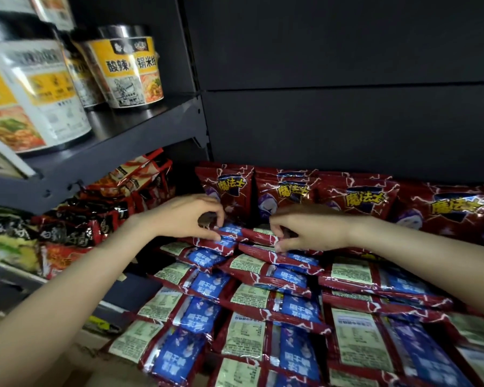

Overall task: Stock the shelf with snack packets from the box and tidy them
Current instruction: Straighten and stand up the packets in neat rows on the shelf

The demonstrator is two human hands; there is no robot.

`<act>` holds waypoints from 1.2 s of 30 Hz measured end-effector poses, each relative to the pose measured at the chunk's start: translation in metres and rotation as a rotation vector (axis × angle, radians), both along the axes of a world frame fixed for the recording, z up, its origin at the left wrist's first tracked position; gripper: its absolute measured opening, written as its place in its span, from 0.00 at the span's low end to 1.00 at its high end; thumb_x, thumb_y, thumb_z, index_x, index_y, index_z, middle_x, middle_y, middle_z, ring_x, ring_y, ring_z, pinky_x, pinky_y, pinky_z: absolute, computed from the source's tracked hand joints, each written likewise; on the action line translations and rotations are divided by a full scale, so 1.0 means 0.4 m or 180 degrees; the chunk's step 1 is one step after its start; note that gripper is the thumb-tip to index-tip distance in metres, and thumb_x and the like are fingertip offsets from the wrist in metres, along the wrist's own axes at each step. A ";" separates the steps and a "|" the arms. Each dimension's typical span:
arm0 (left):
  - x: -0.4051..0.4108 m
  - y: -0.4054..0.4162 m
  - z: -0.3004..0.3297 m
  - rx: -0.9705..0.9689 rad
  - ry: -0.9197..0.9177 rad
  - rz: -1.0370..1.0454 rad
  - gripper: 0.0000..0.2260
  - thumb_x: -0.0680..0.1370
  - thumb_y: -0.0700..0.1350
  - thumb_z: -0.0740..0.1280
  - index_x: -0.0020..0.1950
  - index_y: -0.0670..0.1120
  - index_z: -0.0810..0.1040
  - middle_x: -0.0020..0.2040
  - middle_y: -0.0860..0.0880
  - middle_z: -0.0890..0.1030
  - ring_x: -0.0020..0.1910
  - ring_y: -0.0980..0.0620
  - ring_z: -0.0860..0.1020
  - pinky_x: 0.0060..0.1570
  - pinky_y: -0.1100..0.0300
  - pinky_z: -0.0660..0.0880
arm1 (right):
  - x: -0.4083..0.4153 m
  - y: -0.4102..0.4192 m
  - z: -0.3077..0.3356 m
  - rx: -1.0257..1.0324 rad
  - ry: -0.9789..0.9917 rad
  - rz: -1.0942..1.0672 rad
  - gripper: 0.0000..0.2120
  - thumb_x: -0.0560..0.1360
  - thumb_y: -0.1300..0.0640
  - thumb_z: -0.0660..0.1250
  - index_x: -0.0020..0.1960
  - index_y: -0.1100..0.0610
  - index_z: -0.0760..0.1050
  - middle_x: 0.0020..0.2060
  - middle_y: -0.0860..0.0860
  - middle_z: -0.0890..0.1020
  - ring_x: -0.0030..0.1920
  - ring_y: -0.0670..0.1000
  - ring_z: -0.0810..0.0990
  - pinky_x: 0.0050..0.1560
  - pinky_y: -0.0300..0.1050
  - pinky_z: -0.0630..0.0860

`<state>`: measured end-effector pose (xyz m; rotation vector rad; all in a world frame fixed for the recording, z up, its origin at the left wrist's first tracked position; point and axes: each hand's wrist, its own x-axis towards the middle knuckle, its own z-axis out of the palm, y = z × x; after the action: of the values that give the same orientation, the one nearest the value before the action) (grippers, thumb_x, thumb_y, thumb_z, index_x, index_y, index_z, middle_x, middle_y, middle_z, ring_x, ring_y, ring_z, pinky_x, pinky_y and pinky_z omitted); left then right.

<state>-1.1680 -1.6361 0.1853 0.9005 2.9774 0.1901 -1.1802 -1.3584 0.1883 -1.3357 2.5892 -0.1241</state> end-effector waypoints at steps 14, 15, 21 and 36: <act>-0.186 0.022 0.006 0.0437 0.1174 0.0452 0.09 0.80 0.48 0.62 0.56 0.46 0.75 0.46 0.51 0.82 0.41 0.51 0.81 0.36 0.59 0.74 | -0.149 -0.009 0.026 -0.0308 0.2153 -0.1017 0.12 0.81 0.53 0.56 0.61 0.58 0.66 0.49 0.53 0.80 0.45 0.57 0.81 0.37 0.45 0.68; -0.195 0.028 -0.002 0.0253 0.1324 0.0420 0.10 0.80 0.48 0.61 0.57 0.45 0.75 0.47 0.49 0.82 0.42 0.50 0.81 0.36 0.61 0.71 | -0.154 -0.012 0.021 -0.0233 0.2254 -0.1054 0.13 0.81 0.53 0.57 0.63 0.58 0.65 0.51 0.53 0.79 0.45 0.57 0.81 0.36 0.45 0.67; -0.165 0.007 -0.020 -0.0034 0.1976 -0.0037 0.18 0.79 0.54 0.56 0.55 0.42 0.77 0.44 0.47 0.84 0.37 0.48 0.82 0.36 0.61 0.73 | -0.149 -0.013 -0.038 -0.0541 0.2824 -0.0459 0.19 0.71 0.59 0.70 0.57 0.61 0.66 0.36 0.56 0.81 0.27 0.55 0.79 0.21 0.41 0.71; -0.085 -0.016 -0.046 -0.0695 0.0205 0.0334 0.28 0.74 0.54 0.69 0.72 0.53 0.66 0.67 0.53 0.74 0.59 0.53 0.77 0.57 0.60 0.72 | -0.101 -0.001 -0.013 -0.0189 0.0167 -0.0388 0.33 0.78 0.51 0.64 0.77 0.50 0.51 0.28 0.48 0.65 0.25 0.43 0.64 0.27 0.33 0.63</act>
<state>-1.2020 -1.6426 0.1669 0.7407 3.0280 -0.1627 -1.2204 -1.3587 0.1830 -1.2154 2.7311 -0.1902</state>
